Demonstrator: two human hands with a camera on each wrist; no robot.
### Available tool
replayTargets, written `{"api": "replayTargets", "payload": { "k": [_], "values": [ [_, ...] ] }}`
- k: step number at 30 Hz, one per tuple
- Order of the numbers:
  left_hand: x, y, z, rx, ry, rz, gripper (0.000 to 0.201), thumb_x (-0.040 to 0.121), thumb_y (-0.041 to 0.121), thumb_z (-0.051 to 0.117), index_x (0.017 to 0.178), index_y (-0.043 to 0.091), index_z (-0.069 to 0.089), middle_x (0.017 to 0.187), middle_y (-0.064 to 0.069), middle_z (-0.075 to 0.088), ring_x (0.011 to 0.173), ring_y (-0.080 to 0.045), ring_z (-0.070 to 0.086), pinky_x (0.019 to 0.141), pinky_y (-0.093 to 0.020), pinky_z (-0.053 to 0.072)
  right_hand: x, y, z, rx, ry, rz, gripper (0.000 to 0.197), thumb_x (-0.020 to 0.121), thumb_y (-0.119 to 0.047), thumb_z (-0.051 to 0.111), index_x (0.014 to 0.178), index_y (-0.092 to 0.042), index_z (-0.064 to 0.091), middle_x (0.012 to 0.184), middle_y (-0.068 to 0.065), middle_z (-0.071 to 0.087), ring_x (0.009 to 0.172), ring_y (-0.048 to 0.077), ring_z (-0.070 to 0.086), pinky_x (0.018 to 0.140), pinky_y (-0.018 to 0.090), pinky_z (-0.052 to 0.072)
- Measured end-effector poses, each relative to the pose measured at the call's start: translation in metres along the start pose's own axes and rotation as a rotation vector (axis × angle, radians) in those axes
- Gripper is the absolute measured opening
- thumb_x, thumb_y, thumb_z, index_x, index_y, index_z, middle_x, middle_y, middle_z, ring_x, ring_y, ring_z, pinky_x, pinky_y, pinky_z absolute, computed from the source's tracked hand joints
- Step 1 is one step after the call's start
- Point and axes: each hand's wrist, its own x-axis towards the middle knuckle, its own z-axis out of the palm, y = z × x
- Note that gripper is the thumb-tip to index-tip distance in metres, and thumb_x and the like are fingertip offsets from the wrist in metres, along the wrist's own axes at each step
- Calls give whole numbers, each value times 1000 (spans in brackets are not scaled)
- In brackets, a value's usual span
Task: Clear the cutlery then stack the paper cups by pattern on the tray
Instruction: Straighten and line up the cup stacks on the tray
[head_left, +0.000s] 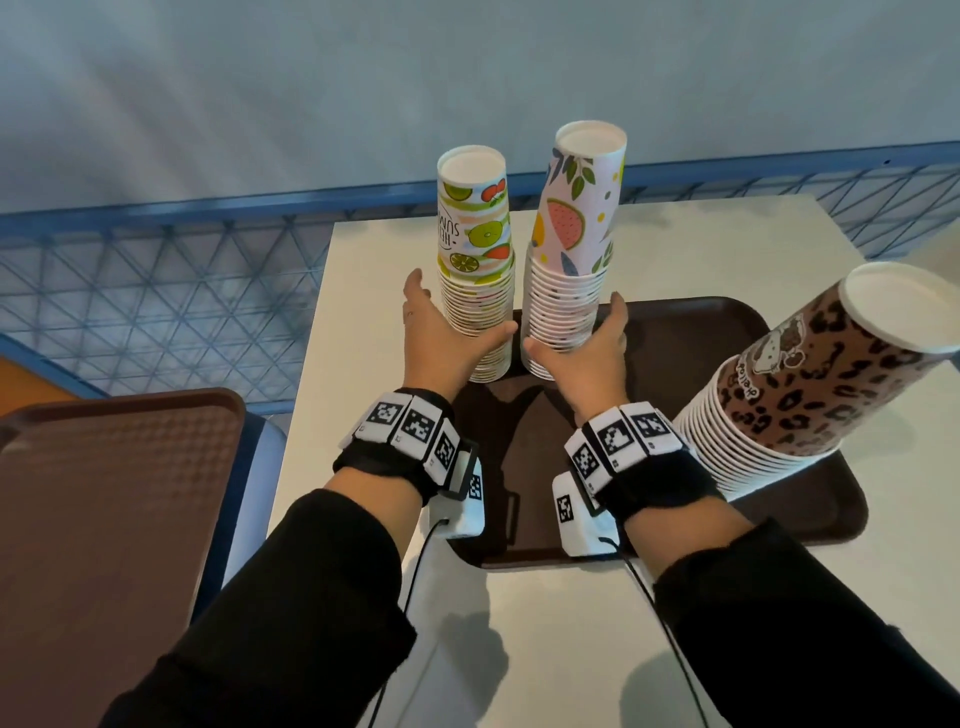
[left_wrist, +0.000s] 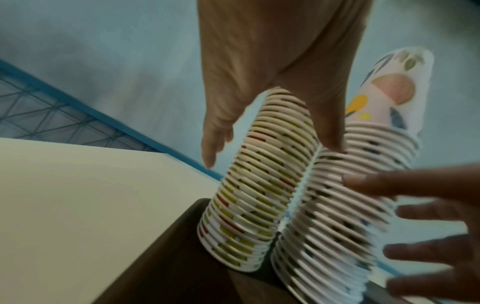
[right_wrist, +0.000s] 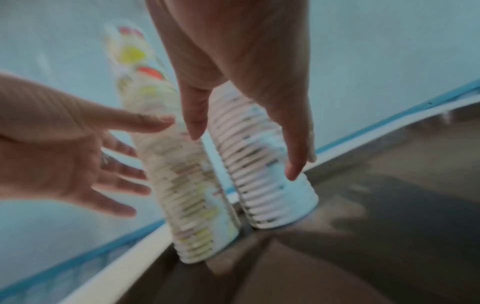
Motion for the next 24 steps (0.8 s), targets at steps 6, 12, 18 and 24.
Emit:
{"api": "replayTargets", "payload": {
  "k": [6, 12, 18, 24],
  "values": [
    [-59, 18, -7, -79, 291, 166, 61, 80, 25, 66, 129, 10, 34, 121, -9, 46, 110, -24, 42, 85, -17, 35, -91, -41, -53, 134, -206, -318, 55, 81, -12, 66, 129, -23, 42, 130, -1, 53, 115, 12, 58, 95, 30, 50],
    [-117, 57, 6, -220, 54, 322, 50, 80, 25, 62, 122, 17, 35, 120, -7, 44, 111, -20, 45, 91, -22, 42, -146, -71, -138, 224, -50, -682, 34, 83, 2, 61, 110, -18, 53, 99, 0, 65, 91, 12, 65, 86, 20, 50],
    [-146, 91, 40, -209, -307, 194, 80, 77, 36, 71, 137, 30, 18, 144, 1, 31, 134, -15, 33, 106, -32, 38, -106, -54, -227, 160, 322, -793, 34, 82, -9, 62, 104, -31, 46, 99, 1, 57, 89, 13, 56, 85, 33, 50],
    [-157, 99, 84, -105, -325, 59, 109, 62, 36, 83, 143, 31, 10, 151, -6, 25, 138, -19, 28, 114, -43, 29, -39, -6, -263, -49, 307, -528, 67, 70, -25, 76, 124, -24, 38, 130, 5, 39, 111, 19, 48, 97, 41, 46]
  ]
}}
